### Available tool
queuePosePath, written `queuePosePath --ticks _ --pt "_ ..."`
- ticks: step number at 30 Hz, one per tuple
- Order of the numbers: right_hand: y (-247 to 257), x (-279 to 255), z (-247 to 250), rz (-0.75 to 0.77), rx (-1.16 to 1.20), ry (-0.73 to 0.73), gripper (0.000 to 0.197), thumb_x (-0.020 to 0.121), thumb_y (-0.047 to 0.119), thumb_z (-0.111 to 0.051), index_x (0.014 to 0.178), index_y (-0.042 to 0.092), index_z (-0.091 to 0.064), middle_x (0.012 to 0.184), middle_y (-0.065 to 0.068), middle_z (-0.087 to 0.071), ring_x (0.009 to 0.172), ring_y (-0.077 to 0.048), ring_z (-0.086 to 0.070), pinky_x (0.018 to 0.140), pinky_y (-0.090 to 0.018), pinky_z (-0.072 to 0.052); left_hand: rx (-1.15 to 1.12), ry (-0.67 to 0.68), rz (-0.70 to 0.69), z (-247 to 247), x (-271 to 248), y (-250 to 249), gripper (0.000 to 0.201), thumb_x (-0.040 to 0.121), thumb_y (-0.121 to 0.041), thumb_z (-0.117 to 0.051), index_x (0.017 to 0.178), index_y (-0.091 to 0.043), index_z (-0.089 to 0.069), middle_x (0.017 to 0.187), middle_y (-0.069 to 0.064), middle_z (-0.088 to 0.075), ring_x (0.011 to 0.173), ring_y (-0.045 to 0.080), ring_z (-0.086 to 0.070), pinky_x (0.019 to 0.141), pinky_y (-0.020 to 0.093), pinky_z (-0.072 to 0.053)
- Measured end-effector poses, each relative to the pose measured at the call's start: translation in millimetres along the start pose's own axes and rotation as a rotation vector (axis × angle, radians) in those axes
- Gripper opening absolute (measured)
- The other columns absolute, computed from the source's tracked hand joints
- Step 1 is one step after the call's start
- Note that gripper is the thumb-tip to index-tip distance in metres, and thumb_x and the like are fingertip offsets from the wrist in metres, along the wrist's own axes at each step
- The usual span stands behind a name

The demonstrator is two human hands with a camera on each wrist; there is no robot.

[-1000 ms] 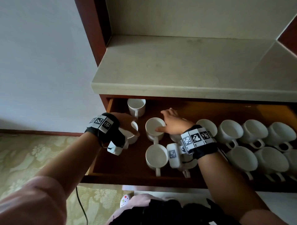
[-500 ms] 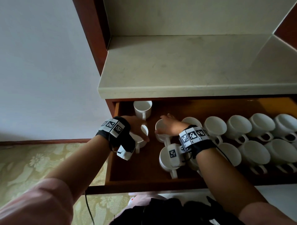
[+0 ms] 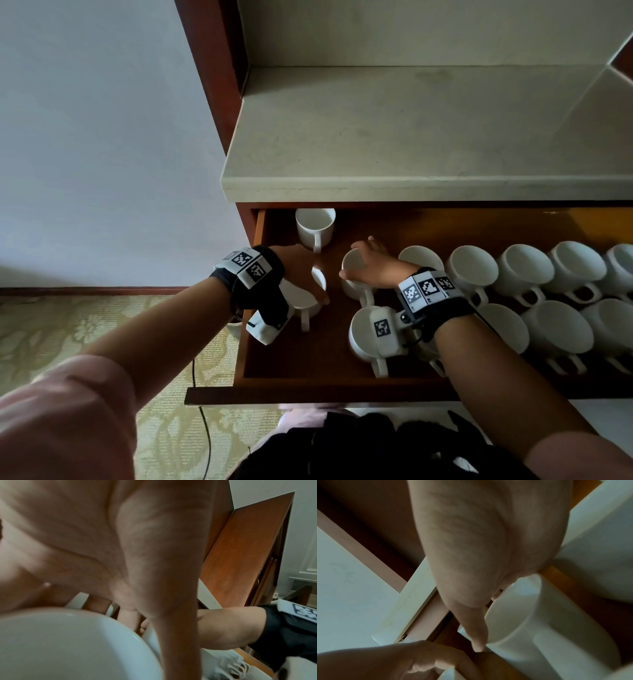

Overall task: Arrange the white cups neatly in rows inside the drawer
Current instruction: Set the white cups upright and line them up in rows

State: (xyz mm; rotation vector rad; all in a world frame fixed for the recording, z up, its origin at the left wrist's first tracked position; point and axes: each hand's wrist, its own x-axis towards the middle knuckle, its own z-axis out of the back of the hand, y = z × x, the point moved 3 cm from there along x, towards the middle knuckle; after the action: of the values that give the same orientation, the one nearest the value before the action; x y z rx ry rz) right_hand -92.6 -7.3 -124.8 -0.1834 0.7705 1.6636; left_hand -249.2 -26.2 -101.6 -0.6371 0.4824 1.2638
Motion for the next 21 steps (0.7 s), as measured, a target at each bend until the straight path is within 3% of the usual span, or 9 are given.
queuePosePath --ticks 5,10,16,21 --pt "0 1 1 -0.003 -0.006 0.008 0.077 0.087 0.05 -0.058 0.146 0.016 -0.022 0.157 -0.009 -0.008 0.147 -0.023 0.002 0.115 -0.038 -0.015 0.029 0.017 -0.005 -4 -5 -5 0.076 0.071 -0.063 -0.07 0.134 -0.026 -0.049 0.132 0.0 -0.055 0.12 0.02 -0.052 0.091 0.028 -0.046" --pt "-3 4 0 0.0 -0.017 0.004 0.076 0.084 0.054 -0.059 0.142 0.017 -0.028 0.15 -0.007 -0.021 0.144 -0.025 -0.011 0.112 -0.04 -0.022 0.05 0.06 -0.003 -7 -8 -9 0.078 0.07 -0.064 -0.07 0.133 -0.025 -0.05 0.127 0.0 -0.059 0.113 0.018 -0.056 0.08 0.024 -0.045" --pt "-2 4 2 0.016 -0.022 0.003 0.071 0.085 0.051 -0.06 0.139 0.014 -0.031 0.147 -0.009 -0.026 0.14 -0.025 -0.018 0.109 -0.038 -0.025 0.04 0.115 0.0 -13 -13 -14 0.088 0.072 -0.062 -0.07 0.144 -0.027 -0.034 0.143 -0.002 -0.046 0.128 0.02 -0.046 0.092 0.026 -0.04" --pt "-2 1 2 0.034 -0.03 0.002 0.073 0.086 0.051 -0.058 0.142 0.014 -0.028 0.152 -0.01 -0.02 0.143 -0.026 -0.013 0.11 -0.039 -0.023 0.06 0.187 0.008 -15 -18 -19 0.087 0.078 -0.059 -0.066 0.148 -0.024 -0.027 0.147 0.001 -0.041 0.133 0.022 -0.041 0.098 0.028 -0.037"
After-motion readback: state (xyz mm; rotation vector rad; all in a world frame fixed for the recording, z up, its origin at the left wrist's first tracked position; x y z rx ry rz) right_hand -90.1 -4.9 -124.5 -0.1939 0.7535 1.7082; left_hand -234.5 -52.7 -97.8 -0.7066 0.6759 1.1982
